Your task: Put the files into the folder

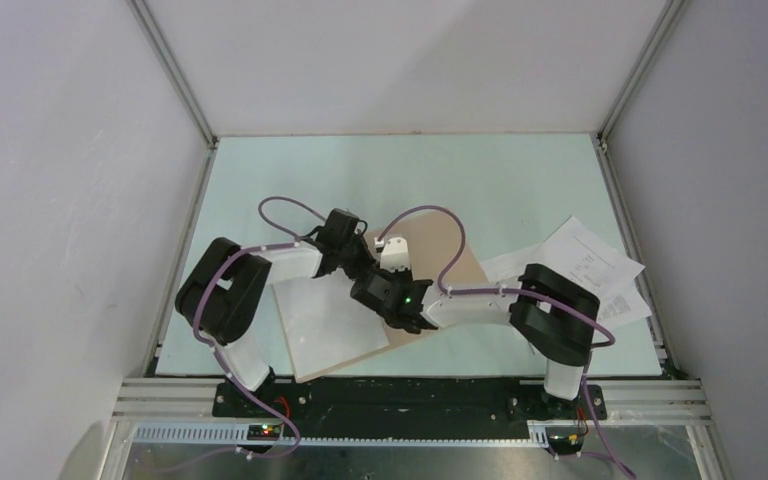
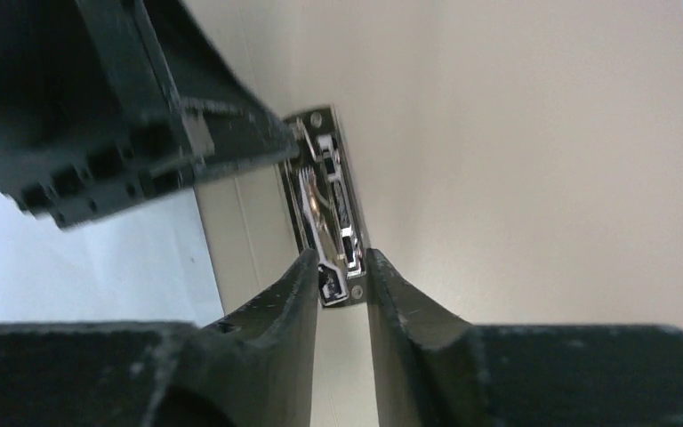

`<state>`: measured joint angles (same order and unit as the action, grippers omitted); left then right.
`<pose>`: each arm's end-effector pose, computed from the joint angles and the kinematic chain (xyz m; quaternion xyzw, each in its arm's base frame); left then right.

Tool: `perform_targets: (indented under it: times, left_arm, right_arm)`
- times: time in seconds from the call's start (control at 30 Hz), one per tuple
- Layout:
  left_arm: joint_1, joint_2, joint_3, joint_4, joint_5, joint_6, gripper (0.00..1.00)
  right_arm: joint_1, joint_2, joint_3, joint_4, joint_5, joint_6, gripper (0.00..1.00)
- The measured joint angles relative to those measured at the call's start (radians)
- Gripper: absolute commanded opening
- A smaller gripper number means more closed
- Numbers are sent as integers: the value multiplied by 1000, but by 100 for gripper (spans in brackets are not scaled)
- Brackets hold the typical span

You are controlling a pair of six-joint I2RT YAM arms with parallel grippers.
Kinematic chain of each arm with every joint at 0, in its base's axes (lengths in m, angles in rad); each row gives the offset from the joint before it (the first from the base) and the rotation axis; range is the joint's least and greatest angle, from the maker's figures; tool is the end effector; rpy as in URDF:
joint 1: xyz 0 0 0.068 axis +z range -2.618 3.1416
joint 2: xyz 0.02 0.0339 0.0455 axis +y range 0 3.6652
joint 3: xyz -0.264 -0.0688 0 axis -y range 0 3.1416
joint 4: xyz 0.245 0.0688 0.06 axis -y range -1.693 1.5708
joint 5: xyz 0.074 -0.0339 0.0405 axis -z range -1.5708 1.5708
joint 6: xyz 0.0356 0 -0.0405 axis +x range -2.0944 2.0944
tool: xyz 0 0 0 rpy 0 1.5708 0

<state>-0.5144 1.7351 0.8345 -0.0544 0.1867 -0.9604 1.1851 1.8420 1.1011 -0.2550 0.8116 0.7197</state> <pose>0.2800 -0.1658 0.1302 -0.1823 0.9316 -0.2686 0.1636 0.1615 0.3290 0.1641 -0.0943 0.8832 -0.0072 0.4595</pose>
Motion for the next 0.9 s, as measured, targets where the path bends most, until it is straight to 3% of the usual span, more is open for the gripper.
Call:
perform_targets:
  times: [0.27,0.5,0.57,0.7,0.9]
  left_arm:
    - [0,-25,-18,-4,0,2,1]
    - [0,-47,-2,-87,-8,33,17]
    - [0,-48,18,-130,-12,53,18]
    - [-6,-44,70,-223,-24,95,18]
    - [-29,-18,166,-301,-27,146,25]
  right_arm:
    - [-115,-56,-42,-3,-29,-96,48]
    - [-135,-113,-53,-11,-180,-122,49]
    - [-152,-151,-60,-6,-241,-122,46]
    - [-202,-247,-103,21,-380,-119,28]
    - [-230,-319,-210,86,-596,-93,17]
